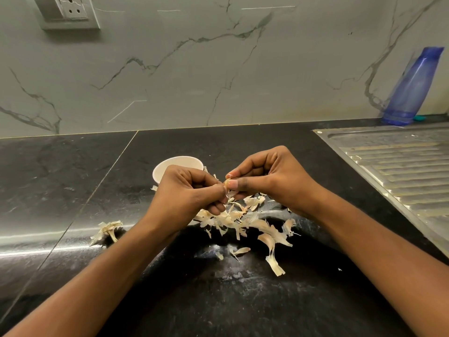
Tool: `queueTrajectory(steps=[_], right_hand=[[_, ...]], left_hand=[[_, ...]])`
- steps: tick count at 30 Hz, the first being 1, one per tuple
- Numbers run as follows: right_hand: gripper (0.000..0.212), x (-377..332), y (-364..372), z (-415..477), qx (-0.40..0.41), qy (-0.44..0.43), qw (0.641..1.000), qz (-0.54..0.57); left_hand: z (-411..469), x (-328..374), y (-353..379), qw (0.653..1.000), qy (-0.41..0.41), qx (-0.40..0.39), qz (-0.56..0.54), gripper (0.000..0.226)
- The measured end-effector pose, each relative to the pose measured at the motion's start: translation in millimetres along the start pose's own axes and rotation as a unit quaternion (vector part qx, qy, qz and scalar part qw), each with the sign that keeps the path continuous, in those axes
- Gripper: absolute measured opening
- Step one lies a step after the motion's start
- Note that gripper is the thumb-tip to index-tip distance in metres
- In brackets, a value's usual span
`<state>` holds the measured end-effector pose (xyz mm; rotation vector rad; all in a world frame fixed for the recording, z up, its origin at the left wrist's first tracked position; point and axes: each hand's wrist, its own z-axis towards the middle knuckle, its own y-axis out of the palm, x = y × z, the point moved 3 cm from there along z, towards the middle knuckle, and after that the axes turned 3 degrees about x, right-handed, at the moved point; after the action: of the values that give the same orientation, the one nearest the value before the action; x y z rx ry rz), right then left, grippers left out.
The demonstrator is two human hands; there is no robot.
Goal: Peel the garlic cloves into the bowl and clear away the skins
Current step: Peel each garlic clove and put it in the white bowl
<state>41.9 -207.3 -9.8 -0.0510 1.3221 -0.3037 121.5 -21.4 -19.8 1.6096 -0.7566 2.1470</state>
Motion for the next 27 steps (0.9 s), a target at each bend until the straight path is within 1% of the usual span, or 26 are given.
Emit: queueTrajectory(steps=[13,18,23,27], right_hand=[[0.02,-0.5,0.7,-0.9,0.002,0.014,0.999,0.044],[0.02,2.9,1.4,-1.1,-0.013,0.048,0.994,0.102],[0.02,5.4,1.9,-0.9,-0.027,0.065,0.991,0.115],[0.024,4.9,-0.9,0.6,-0.02,0.064,0.991,0.117]], left_hand=[[0.2,3.5,-0.4,0.999,0.0,0.02,-0.025,0.012],[1.4,4.2,-2.3,0.999,0.011,0.028,-0.03,0.016],[1.7,4.6,-3.6,0.999,0.007,0.031,-0.035,0.015],[1.9,5.1,-6.2,0.999,0.016,0.042,-0.004,0.011]])
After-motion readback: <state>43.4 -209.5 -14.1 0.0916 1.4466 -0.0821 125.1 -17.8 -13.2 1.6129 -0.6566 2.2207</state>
